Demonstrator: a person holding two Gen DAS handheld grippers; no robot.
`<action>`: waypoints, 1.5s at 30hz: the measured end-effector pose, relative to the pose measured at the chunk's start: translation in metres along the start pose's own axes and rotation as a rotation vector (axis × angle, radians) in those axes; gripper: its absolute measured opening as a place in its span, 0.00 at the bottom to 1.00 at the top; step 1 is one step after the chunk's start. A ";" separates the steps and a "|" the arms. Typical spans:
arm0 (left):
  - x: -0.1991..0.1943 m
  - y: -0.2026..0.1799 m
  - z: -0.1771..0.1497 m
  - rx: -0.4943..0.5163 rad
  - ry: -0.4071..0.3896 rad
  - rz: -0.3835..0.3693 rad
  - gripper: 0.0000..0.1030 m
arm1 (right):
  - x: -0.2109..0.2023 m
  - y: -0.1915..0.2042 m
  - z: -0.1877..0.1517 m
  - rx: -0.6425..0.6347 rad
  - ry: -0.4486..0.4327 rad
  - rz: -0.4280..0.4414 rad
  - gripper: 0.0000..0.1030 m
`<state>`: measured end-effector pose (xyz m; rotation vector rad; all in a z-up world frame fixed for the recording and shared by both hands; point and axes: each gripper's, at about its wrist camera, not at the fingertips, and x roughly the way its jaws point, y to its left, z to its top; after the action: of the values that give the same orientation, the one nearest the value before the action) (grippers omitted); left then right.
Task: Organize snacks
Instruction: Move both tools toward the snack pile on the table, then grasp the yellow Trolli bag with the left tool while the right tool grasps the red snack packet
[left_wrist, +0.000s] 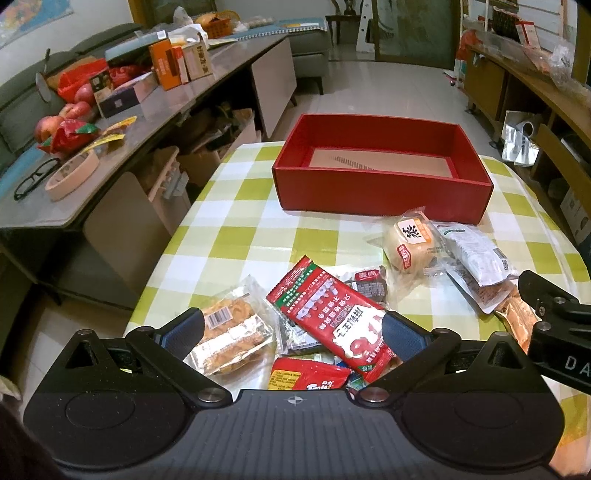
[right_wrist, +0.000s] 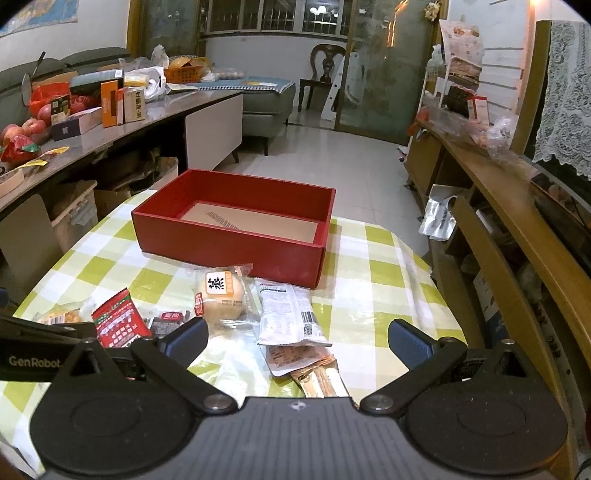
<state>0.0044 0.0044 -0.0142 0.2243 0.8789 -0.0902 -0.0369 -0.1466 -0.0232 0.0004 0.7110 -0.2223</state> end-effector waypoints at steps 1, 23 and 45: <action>0.000 0.000 0.000 0.000 0.000 0.000 1.00 | 0.000 0.000 0.000 0.000 0.002 0.001 1.00; 0.003 0.002 -0.001 0.002 0.013 -0.007 1.00 | 0.006 0.004 0.000 -0.006 0.021 0.014 1.00; 0.010 0.015 -0.004 -0.010 0.046 0.001 1.00 | 0.011 0.015 0.000 -0.041 0.054 0.046 1.00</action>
<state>0.0099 0.0201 -0.0222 0.2179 0.9250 -0.0795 -0.0258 -0.1338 -0.0317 -0.0165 0.7680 -0.1643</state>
